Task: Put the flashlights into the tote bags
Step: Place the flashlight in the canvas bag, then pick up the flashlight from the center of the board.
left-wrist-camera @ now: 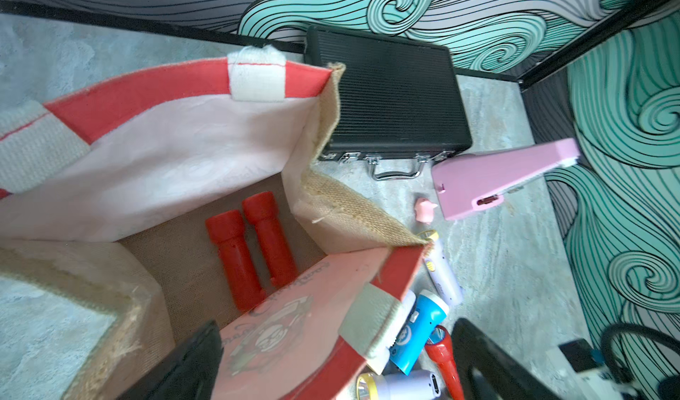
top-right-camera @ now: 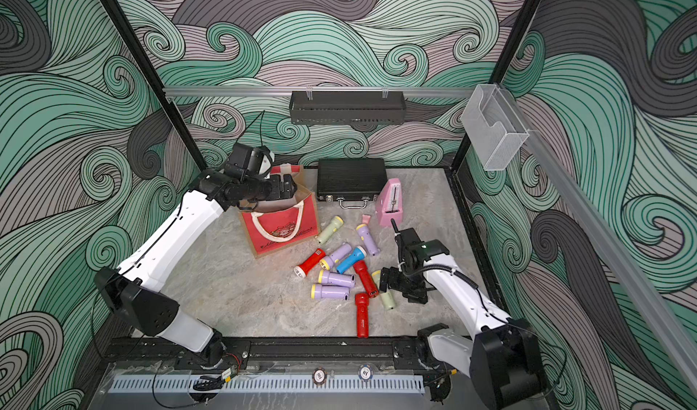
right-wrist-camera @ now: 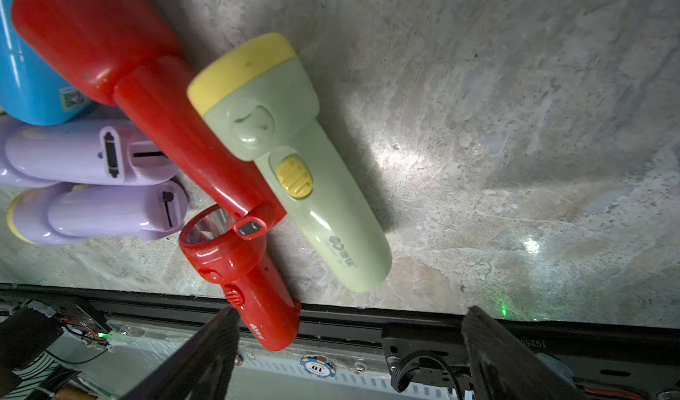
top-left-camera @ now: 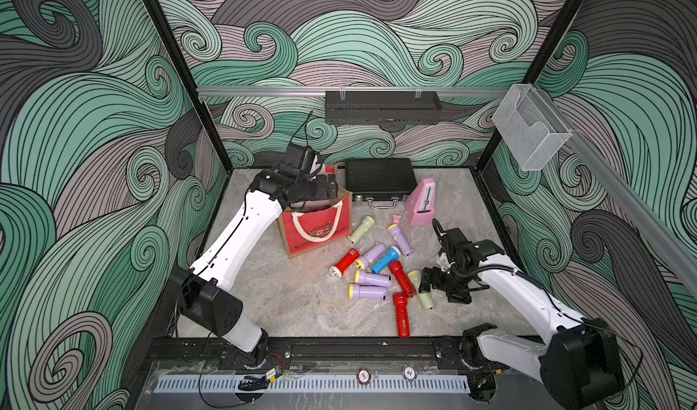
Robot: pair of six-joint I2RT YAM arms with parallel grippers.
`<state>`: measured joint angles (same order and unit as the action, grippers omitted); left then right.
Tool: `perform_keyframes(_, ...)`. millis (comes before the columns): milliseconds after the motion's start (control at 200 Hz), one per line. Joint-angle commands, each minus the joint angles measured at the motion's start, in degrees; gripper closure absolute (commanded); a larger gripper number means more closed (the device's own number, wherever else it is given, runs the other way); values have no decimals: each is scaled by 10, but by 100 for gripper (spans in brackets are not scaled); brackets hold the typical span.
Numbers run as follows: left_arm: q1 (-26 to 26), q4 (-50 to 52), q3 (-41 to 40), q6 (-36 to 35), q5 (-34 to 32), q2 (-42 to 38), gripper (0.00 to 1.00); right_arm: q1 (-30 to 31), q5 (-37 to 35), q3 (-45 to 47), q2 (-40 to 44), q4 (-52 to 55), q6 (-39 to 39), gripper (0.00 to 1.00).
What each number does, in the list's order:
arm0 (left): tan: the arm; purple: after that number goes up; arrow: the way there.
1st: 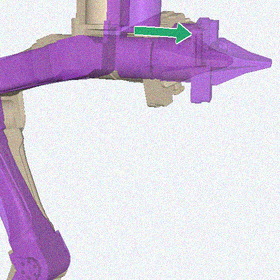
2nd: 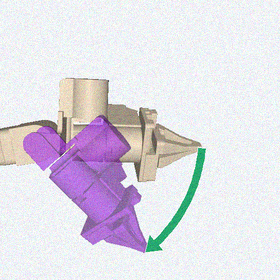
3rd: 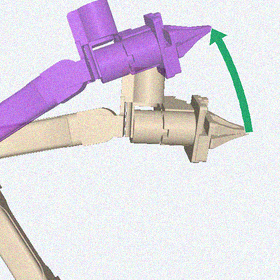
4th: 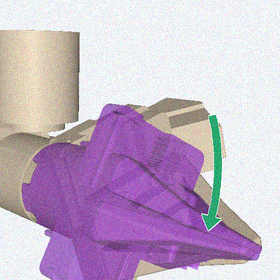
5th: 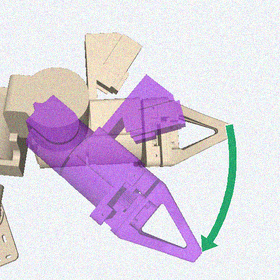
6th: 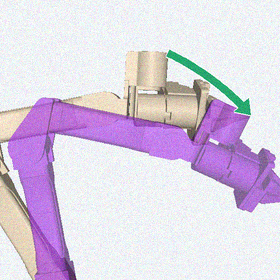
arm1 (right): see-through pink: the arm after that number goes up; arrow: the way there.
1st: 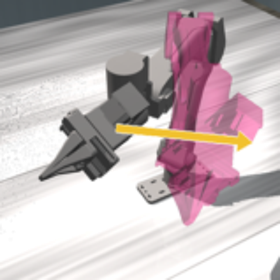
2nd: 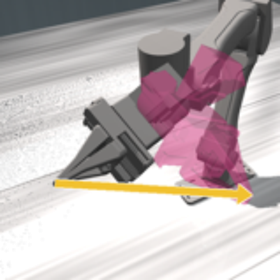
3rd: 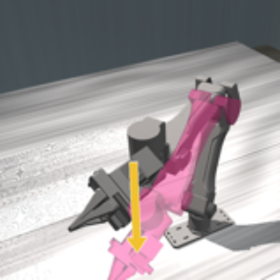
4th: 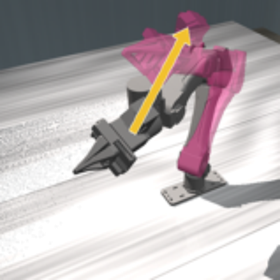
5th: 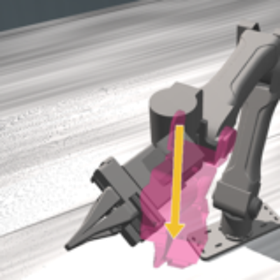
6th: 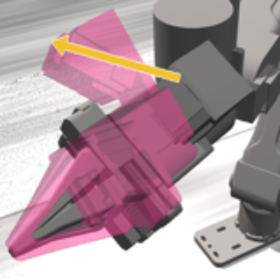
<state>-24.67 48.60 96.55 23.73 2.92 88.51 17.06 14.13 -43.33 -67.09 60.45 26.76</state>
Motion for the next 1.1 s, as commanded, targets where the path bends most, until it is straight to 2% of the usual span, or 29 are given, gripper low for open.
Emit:
perform_keyframes(0,-12,-31,-7,-23,63,-31,1,-2,10,3,-13,-23,-2,6)
perform_keyframes(175,-21,-86,-34,19,132,-64,1,-3,9,16,-42,-48,9,11)
perform_keyframes(420,-25,-173,-65,92,161,-89,1,-2,2,21,-70,-67,14,24)
perform_keyframes(770,-28,-191,-49,106,190,-83,3,11,-4,24,-130,-98,11,30)
perform_keyframes(1096,-28,-187,-41,101,188,-86,7,27,-30,48,-133,-118,31,46)
